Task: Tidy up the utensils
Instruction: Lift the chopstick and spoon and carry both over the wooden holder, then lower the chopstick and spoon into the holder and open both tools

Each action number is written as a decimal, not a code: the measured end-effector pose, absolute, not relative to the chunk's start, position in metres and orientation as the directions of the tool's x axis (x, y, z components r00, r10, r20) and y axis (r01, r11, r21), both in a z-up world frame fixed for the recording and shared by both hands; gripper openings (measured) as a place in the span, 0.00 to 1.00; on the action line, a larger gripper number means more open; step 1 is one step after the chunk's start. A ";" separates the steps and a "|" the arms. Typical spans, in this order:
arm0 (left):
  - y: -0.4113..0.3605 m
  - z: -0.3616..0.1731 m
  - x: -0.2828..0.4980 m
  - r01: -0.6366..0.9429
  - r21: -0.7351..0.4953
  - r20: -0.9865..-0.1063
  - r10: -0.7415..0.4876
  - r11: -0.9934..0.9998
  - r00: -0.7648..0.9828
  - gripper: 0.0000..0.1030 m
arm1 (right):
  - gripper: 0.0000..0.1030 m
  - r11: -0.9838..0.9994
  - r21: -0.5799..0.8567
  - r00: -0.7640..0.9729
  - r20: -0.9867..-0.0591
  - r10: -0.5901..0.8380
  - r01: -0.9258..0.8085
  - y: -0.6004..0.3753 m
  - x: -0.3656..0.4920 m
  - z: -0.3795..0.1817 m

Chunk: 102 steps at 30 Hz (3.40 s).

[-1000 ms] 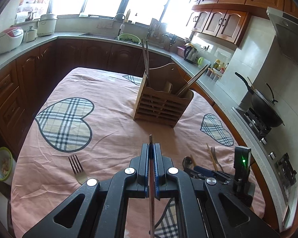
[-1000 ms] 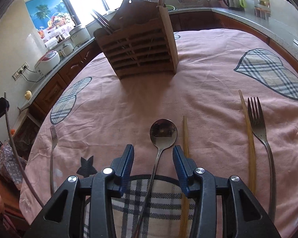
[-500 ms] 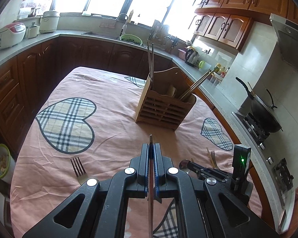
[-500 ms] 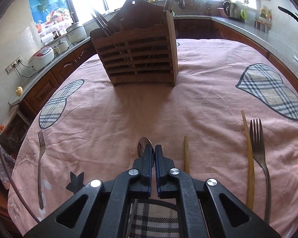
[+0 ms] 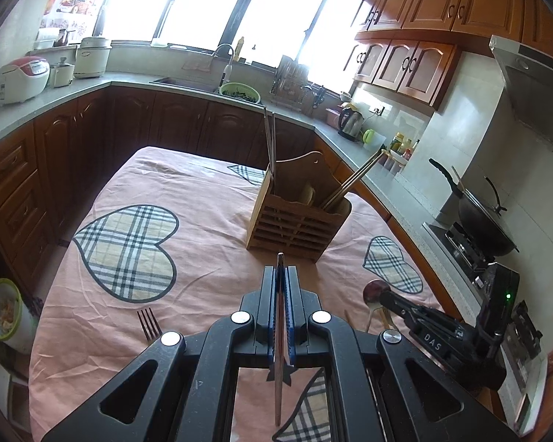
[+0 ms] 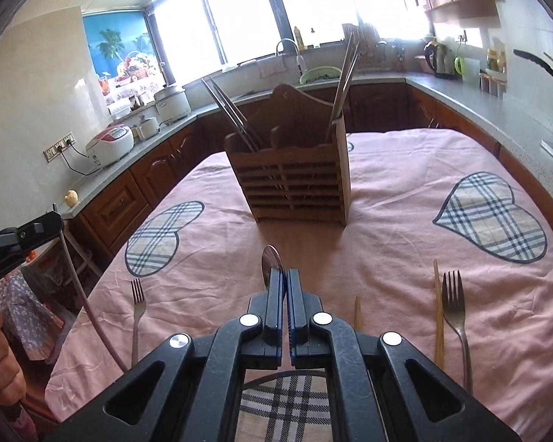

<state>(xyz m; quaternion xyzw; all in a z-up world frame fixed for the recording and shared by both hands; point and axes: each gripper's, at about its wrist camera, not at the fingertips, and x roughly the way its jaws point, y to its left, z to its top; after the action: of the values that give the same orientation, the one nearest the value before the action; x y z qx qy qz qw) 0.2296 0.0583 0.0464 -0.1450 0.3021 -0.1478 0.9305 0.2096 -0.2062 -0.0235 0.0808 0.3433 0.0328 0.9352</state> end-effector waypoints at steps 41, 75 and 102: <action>0.044 0.122 0.386 0.253 -0.315 -0.237 -0.334 0.915 0.912 0.03 | 0.02 0.990 -0.014 0.969 -0.201 -0.140 0.140 -0.243 0.329 0.101; -0.016 0.029 0.491 0.197 -0.232 -0.404 -0.279 0.953 0.871 0.03 | 0.02 0.974 -0.162 0.968 -0.171 -0.183 0.155 -0.225 0.373 0.031; 0.006 0.019 0.486 0.162 -0.311 -0.433 -0.292 0.936 0.853 0.04 | 0.03 0.981 -0.179 0.942 -0.311 -0.128 0.075 -0.223 0.372 -0.006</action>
<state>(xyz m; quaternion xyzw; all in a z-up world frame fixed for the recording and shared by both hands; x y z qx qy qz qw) 0.4862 0.0057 0.0186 -0.1327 0.2438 -0.1190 0.9533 0.3723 -0.2232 -0.0058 -0.0827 0.1626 -0.0517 0.9819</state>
